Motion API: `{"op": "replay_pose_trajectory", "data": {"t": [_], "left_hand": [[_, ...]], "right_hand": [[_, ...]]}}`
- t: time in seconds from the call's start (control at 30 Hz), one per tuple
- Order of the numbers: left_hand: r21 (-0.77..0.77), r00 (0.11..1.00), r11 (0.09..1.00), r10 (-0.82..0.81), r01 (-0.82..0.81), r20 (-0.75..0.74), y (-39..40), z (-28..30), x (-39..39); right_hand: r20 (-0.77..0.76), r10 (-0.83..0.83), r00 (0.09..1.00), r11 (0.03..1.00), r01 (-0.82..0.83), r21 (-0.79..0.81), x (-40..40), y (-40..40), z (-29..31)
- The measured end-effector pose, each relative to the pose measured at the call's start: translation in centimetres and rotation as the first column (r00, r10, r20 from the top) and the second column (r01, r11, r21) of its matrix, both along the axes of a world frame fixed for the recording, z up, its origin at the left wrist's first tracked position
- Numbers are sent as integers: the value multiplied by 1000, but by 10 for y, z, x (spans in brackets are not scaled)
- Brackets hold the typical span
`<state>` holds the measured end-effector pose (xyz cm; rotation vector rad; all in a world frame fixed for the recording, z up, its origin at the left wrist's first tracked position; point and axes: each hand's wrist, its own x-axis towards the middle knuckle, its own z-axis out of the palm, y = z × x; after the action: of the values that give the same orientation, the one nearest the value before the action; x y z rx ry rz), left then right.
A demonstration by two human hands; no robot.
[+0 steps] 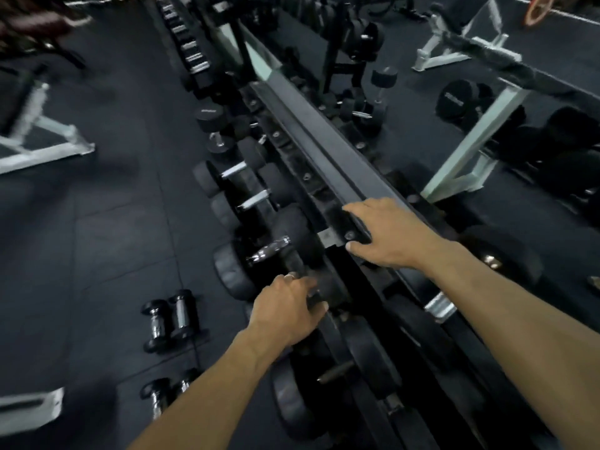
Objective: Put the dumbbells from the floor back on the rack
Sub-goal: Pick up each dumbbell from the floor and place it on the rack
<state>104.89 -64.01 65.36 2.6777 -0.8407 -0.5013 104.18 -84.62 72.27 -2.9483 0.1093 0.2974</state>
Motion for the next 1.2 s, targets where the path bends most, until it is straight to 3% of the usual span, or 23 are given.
{"op": "replay_pose_trajectory", "data": {"t": [0.3,0.63,0.83,1.03,1.2], "left_hand": [[32,975,975,220,-219,-36,207,-37,14],[65,841,863,503,-501,-198,396,-116,2],[149,690,761,640,-632,-338,417,-213,-8],[188,555,673,711,-716,-432,411,-362,6],[180,398,532,781,-827,-482,406,-493,3]], "right_hand": [[-65,245,967,969,-245,8,71,220,-38],[-202,491,847,867,-497,20,114,431,-129],[-327,574,751,809,-582,83,135,481,-241],[-423,624,658,760,-636,132,160,500,-399],[-497,581,645,789,-595,151,177,497,-534]]}}
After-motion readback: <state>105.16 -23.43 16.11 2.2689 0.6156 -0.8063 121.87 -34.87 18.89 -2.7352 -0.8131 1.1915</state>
